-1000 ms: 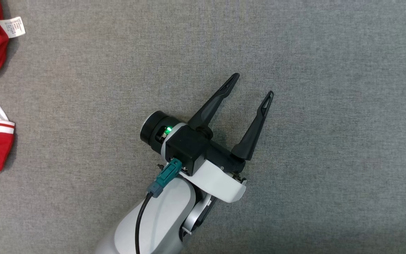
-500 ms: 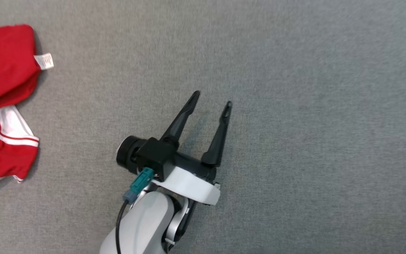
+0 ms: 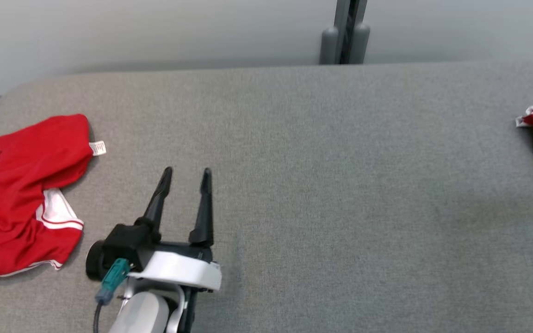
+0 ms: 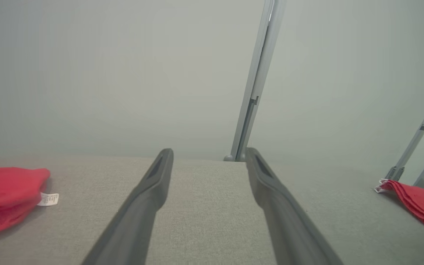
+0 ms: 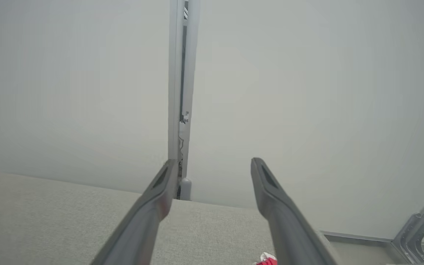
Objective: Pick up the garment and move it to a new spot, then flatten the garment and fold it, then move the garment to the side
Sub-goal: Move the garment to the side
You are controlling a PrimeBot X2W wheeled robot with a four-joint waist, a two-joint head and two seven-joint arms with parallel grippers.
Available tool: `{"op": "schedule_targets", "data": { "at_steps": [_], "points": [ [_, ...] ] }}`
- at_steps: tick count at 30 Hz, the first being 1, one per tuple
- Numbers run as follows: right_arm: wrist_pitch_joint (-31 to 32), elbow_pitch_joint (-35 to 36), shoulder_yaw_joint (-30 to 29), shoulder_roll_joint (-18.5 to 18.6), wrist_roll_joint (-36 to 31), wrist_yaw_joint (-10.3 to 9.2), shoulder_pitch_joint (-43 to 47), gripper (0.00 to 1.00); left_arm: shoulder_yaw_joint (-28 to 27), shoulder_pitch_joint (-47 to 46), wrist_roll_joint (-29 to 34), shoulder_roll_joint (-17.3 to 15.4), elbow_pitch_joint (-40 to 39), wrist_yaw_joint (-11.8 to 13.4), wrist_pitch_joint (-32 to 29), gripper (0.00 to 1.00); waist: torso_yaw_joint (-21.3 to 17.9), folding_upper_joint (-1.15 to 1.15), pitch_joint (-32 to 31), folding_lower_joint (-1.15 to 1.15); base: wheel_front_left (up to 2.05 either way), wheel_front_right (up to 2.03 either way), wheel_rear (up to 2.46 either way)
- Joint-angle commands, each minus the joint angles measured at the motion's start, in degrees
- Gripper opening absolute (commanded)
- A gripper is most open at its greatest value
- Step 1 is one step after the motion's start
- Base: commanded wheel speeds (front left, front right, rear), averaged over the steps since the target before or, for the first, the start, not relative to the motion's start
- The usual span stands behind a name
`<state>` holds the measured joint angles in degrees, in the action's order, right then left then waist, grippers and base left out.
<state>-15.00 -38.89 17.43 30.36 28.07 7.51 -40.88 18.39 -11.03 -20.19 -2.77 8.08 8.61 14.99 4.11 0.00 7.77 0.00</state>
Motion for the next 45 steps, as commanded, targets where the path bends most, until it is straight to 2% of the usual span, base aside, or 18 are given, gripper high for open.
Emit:
{"op": "schedule_targets", "data": {
  "at_steps": [1, 8, 13, 17, 21, 28, 45],
  "points": [
    [-0.25, 1.42, -1.07, -0.79, -1.31, -0.04, 2.07, 1.00, -0.64, 0.62, 0.27, -0.25, -0.11, -0.22, 0.26, 1.00, -0.10, 0.00, -2.10, 0.00, 0.00, 0.00, 0.00],
    [-0.14, 16.57, -13.78, -13.18, -11.62, -0.04, 18.65, 1.00, -3.47, 4.56, 2.37, -0.22, -0.16, -0.87, 0.25, 1.00, 1.19, 0.00, -4.36, 0.00, 0.00, 0.00, 0.00],
    [-0.14, 24.78, -17.95, -20.58, -18.09, -0.04, 27.07, 1.00, -3.85, 6.74, 3.00, -0.22, 0.00, -1.18, 0.26, 1.00, 1.55, 0.00, -5.26, 0.00, 0.00, 0.00, 0.00],
    [-0.15, 28.64, -19.64, -24.07, -20.93, -0.04, 31.91, 1.00, -4.19, 8.45, 3.20, -0.25, -0.13, -1.42, 0.26, 1.00, 1.51, 0.00, -6.09, 0.00, 0.00, 0.00, 0.00],
    [-0.16, 30.47, -21.53, -25.96, -22.34, -0.03, 35.08, 1.00, -4.13, 9.43, 3.57, -0.24, -0.24, -1.59, 0.26, 1.00, 1.46, 0.00, -6.62, 0.00, 0.00, 0.00, 0.00],
    [-0.16, 31.02, -21.11, -27.07, -23.80, -0.03, 37.84, 1.00, -4.13, 10.32, 3.82, -0.25, -0.83, -1.21, 0.26, 1.00, 1.01, 0.00, -7.29, 0.00, 0.00, 0.00, 0.00],
    [-0.16, 31.06, -20.50, -27.38, -24.34, -0.03, 37.34, 1.00, -3.78, 10.30, 4.06, -0.24, -1.86, -0.84, 0.26, 1.00, 0.11, 0.00, -7.00, 0.00, 0.00, 0.00, 0.00]
  ]
}}
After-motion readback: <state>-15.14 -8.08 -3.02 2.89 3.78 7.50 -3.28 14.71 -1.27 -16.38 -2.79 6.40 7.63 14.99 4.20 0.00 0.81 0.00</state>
